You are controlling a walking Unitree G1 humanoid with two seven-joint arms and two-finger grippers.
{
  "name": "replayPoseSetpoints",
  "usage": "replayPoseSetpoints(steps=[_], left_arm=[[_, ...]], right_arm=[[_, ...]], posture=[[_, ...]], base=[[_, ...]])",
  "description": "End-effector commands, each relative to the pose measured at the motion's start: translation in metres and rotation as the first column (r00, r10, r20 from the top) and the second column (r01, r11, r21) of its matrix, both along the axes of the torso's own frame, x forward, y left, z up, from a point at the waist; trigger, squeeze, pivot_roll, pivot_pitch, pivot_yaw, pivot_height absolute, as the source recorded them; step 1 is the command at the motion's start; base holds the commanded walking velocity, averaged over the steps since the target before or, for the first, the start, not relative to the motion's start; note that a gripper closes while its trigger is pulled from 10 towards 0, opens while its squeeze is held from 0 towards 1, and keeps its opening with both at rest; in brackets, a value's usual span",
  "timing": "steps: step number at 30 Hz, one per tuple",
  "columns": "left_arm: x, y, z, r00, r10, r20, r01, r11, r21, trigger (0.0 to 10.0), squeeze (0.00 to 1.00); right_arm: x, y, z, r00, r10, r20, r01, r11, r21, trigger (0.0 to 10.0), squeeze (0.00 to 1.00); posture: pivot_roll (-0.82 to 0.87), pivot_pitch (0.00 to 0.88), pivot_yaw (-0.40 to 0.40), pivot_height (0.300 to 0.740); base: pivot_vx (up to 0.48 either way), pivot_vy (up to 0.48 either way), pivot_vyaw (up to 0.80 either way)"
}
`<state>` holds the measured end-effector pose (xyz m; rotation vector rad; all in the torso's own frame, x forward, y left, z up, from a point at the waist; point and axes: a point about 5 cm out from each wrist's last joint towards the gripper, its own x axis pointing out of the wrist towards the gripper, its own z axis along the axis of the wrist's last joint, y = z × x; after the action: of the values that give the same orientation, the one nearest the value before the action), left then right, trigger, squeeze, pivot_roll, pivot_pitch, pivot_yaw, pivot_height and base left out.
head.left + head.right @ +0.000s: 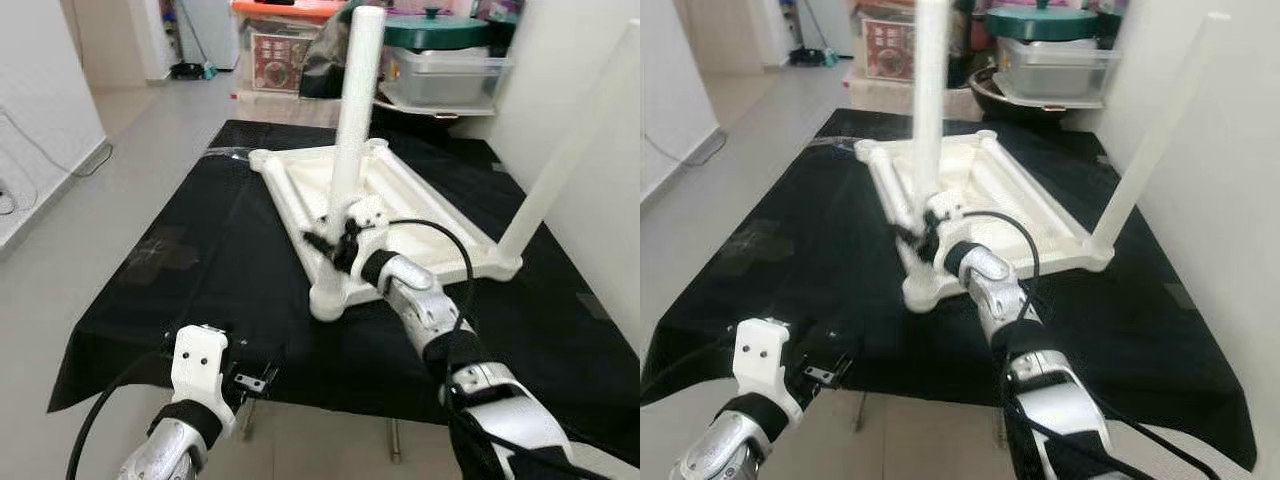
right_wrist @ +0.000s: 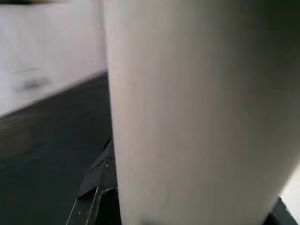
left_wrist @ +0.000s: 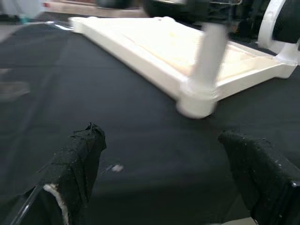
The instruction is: Building children table
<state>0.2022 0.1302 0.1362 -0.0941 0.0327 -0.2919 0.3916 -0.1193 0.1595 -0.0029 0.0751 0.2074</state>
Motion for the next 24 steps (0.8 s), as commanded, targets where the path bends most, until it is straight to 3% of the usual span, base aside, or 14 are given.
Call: replayPoseSetpoints(steps=[1,4,5,8,9,10,12,15,16,18,19,20,22,24], left_arm=[[-0.002,0.0,-0.001,1.0,0.003,-0.012,-0.003,1.0,-0.013,10.0,0.0],[-0.002,0.0,-0.001,1.0,0.003,-0.012,-0.003,1.0,-0.013,10.0,0.0],[-0.003,0.0,-0.002,1.0,0.001,-0.017,-0.002,1.0,-0.015,10.0,0.0],[-0.004,0.0,-0.002,1.0,0.0,-0.019,-0.001,1.0,-0.015,10.0,0.0],[-0.004,0.0,-0.002,1.0,-0.003,-0.019,0.003,1.0,-0.015,10.0,0.0],[-0.003,0.0,-0.002,1.0,-0.006,-0.019,0.005,1.0,-0.014,10.0,0.0],[-0.003,-0.001,-0.002,1.0,-0.009,-0.019,0.009,1.0,-0.015,10.0,0.0],[-0.003,-0.001,-0.002,1.0,-0.008,-0.019,0.008,1.0,-0.017,10.0,0.0],[-0.002,-0.001,-0.002,1.0,-0.007,-0.019,0.007,1.0,-0.019,10.0,0.0],[-0.002,-0.002,-0.002,1.0,-0.007,-0.018,0.007,1.0,-0.024,10.0,0.0],[-0.002,-0.002,-0.002,1.0,-0.007,-0.018,0.007,1.0,-0.024,10.0,0.0],[-0.001,-0.002,-0.002,1.0,-0.008,-0.018,0.007,1.0,-0.025,10.0,0.0],[-0.001,-0.003,-0.002,1.0,-0.011,-0.016,0.01,0.999,-0.031,10.0,0.0],[0.0,-0.004,-0.002,1.0,-0.013,-0.014,0.013,0.999,-0.031,10.0,0.0]], right_arm=[[-0.018,-0.034,-0.052,0.922,-0.311,-0.229,0.296,0.95,-0.099,0.0,0.0],[-0.023,-0.033,-0.056,0.903,-0.359,-0.235,0.348,0.933,-0.091,0.0,0.0],[-0.032,-0.007,-0.05,0.951,-0.239,-0.195,0.233,0.971,-0.051,10.0,0.0],[-0.035,0.004,-0.045,0.971,-0.179,-0.159,0.176,0.984,-0.037,10.0,0.0],[-0.036,0.013,-0.033,0.989,-0.113,-0.097,0.113,0.994,-0.005,10.0,0.27],[-0.037,0.017,-0.026,0.995,-0.082,-0.055,0.083,0.996,0.013,10.0,1.0],[-0.031,0.023,-0.005,0.999,0.05,0.006,-0.051,0.997,0.05,10.0,1.0],[-0.026,0.023,0.006,0.995,0.097,0.03,-0.098,0.995,0.012,10.0,1.0],[-0.023,0.024,0.018,0.982,0.178,0.066,-0.181,0.983,0.042,10.0,0.0],[-0.026,0.028,0.037,0.918,0.372,0.139,-0.38,0.924,0.031,10.0,0.0],[-0.026,0.028,0.037,0.918,0.372,0.139,-0.38,0.924,0.031,10.0,0.0],[-0.03,0.029,0.039,0.865,0.476,0.156,-0.48,0.877,-0.016,10.0,0.0],[-0.036,0.026,0.028,0.787,0.607,0.113,-0.592,0.794,-0.136,10.0,0.0],[-0.038,0.025,0.021,0.747,0.661,0.073,-0.647,0.748,-0.149,10.0,0.0]], posture=[[0.2,0.0,-0.091,0.74],[0.19,0.0,-0.09,0.74],[0.19,0.0,-0.084,0.74],[0.18,0.0,-0.083,0.74],[0.18,0.0,-0.082,0.74],[0.18,0.0,-0.082,0.74],[0.18,0.0,-0.079,0.74],[0.18,0.0,-0.082,0.74],[0.18,0.0,-0.085,0.74],[0.18,0.0,-0.089,0.74],[0.18,0.0,-0.089,0.74],[0.18,0.0,-0.089,0.74],[0.18,0.0,-0.09,0.74],[0.19,0.0,-0.094,0.74]], base=[[0.0,0.0,0.0],[0.0,0.0,0.0],[0.0,0.0,0.0],[0.0,0.0,0.0],[0.0,0.0,0.0],[0.0,0.0,0.0],[0.0,0.0,0.0],[0.0,0.0,0.0],[0.0,0.0,0.0],[0.0,0.0,0.0],[0.0,0.0,0.0],[0.0,0.0,0.0],[0.0,0.0,0.0],[0.0,0.0,0.0]])
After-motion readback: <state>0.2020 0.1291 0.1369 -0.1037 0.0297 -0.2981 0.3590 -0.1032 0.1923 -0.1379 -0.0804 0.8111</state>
